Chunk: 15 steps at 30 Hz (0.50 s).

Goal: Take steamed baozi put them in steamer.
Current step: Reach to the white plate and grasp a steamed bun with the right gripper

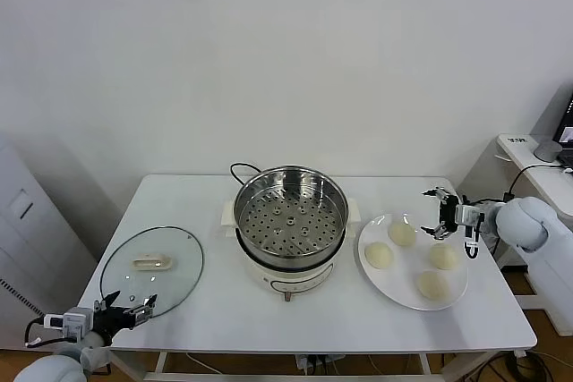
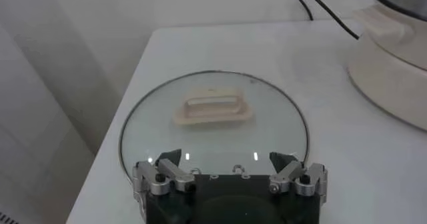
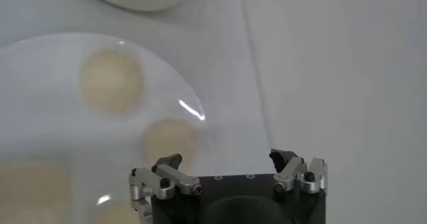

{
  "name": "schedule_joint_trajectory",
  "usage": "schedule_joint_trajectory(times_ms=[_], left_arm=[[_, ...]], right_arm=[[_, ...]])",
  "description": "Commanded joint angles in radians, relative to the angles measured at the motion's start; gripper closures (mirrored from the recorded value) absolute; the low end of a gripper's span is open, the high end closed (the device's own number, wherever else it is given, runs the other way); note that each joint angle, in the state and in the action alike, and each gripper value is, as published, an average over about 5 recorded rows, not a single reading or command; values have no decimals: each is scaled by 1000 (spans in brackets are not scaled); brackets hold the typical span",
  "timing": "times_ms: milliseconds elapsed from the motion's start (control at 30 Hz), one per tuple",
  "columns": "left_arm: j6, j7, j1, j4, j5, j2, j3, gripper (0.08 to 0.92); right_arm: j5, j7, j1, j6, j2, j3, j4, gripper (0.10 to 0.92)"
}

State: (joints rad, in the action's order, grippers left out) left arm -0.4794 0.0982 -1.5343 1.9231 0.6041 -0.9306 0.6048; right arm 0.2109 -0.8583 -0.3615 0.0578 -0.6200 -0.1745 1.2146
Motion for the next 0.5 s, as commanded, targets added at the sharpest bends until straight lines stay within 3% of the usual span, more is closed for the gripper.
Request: schedule_joint_trajectory(times_ms=[33,500], left_arm=[[-2,0,2,-4,-2,2,-1,177],[-8,-2,13,-14,3,11,-9,177]], right_arm=[[-25,-142,243,43,-18,-239,-146,203],[20,-245,377,158,-224,-385,-402,203]])
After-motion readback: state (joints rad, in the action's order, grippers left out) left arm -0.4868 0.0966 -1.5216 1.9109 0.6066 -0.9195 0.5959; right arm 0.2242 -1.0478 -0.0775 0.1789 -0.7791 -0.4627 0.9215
